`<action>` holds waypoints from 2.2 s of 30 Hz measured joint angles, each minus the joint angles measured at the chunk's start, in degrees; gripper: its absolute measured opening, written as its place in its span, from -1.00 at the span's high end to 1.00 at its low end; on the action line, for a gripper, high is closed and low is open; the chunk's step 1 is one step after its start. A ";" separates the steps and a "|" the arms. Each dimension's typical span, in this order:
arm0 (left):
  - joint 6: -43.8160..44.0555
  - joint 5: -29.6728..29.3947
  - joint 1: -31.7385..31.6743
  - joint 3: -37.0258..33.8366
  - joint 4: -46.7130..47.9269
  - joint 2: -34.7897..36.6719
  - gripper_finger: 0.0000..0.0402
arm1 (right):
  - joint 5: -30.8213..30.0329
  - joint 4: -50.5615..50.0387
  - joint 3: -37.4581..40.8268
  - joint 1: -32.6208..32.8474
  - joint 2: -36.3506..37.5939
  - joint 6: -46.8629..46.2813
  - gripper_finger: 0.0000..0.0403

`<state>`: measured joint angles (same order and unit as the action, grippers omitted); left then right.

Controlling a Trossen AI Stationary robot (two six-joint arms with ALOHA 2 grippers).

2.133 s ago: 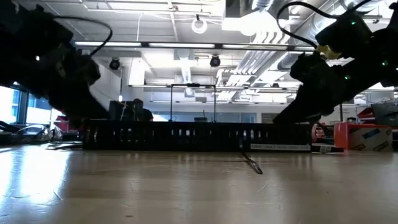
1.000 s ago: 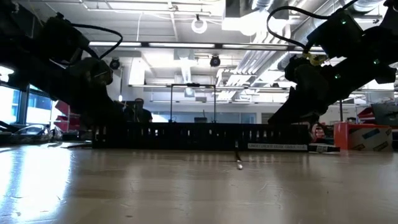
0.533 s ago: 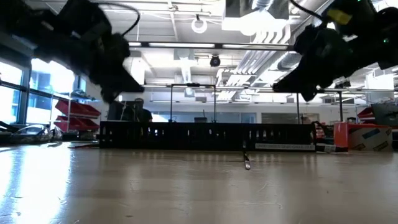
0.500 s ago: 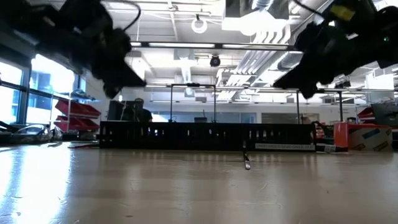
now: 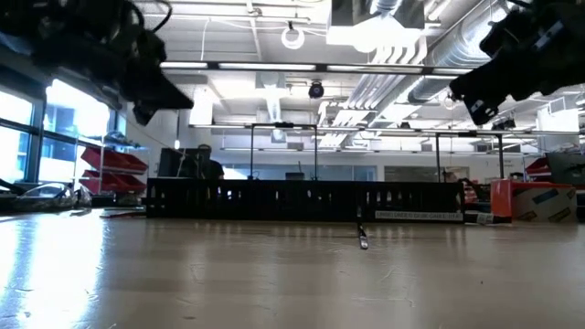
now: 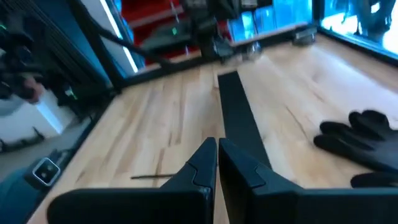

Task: Ziptie cables
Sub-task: Return to Home Position

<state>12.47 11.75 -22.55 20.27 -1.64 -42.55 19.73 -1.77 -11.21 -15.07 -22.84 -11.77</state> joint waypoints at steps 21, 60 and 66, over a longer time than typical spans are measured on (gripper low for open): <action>-0.87 -3.35 -0.57 -19.58 -0.10 30.69 1.00 | -12.55 3.55 10.69 6.63 16.99 -3.00 1.00; -1.66 -10.85 4.28 -19.47 -3.75 42.37 1.00 | -12.80 4.50 10.72 12.11 22.81 -4.69 1.00; -1.68 -10.95 4.38 -19.56 -3.78 42.35 1.00 | -12.64 3.66 10.72 12.14 22.83 -4.69 1.00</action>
<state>10.79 0.80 -18.17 0.71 -5.42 -0.21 7.09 1.89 -0.49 -2.93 -0.01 -16.47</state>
